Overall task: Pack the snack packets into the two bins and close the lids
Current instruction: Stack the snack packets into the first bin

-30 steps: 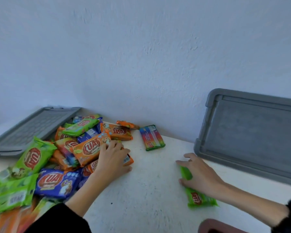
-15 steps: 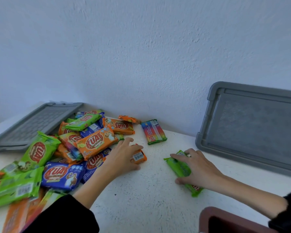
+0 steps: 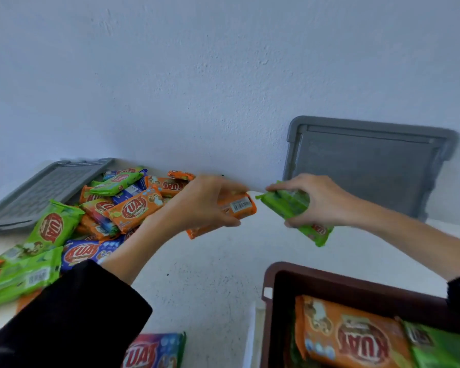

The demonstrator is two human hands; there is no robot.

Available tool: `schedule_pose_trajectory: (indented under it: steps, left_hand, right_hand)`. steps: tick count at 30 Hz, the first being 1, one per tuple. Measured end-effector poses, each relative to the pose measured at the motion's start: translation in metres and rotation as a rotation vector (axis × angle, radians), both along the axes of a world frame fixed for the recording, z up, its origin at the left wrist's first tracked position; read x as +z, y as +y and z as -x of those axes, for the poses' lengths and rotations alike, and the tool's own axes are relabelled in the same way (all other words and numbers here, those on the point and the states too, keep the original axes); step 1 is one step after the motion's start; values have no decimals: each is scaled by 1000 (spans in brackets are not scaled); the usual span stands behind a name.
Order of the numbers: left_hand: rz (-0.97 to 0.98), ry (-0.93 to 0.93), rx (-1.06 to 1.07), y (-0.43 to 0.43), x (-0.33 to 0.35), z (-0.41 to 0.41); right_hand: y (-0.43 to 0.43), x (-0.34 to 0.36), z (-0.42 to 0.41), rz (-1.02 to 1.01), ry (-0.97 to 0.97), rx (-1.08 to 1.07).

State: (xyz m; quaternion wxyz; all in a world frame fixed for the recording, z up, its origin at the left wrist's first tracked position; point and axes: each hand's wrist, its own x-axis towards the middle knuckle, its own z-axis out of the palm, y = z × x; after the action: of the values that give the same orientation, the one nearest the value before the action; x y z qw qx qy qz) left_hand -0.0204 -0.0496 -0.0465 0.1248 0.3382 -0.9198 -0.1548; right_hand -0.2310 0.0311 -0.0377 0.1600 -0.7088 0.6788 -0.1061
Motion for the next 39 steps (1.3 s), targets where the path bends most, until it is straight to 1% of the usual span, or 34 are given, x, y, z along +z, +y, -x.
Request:
schedule_pose_trajectory:
  steps: [4,7,10,13,17,21,24,27,30,34,39]
  left_hand:
    - [34,18,-167,48,41,17]
    - [30,0,-287,88,54,23]
    - [14,-8,-410,130,51,28]
    - [-20,-47,-495,164,38,33]
    - [-59,-169,-600,199,16,44]
    - [-12,-290,-613,223,-15,59]
    - [14,-391,-577,228,-36,65]
    - [87,-491,-548,229,-45,67]
    - [160,-562,-532,233,-46,66]
    - [206,-542,-562,232,-46,68]
    - [201,-563,-628,228,-49,70]
  right_hand:
    - [66,34,11,30,24,43]
    - [116,44,14,16,-32,68]
    - [166,44,17,7,-55,87]
    - [205,34,18,-17,-25,99]
    - [242,10,21,-95,15,113]
    - [261,-12,25,-189,64,156]
    - [269,-28,22,-235,154,202]
    - [269,-43,18,-237,261,216]
    - [266,-50,17,-242,308,197]
    - [265,-51,15,-275,354,192]
    - [262,-52,14,-215,370,189]
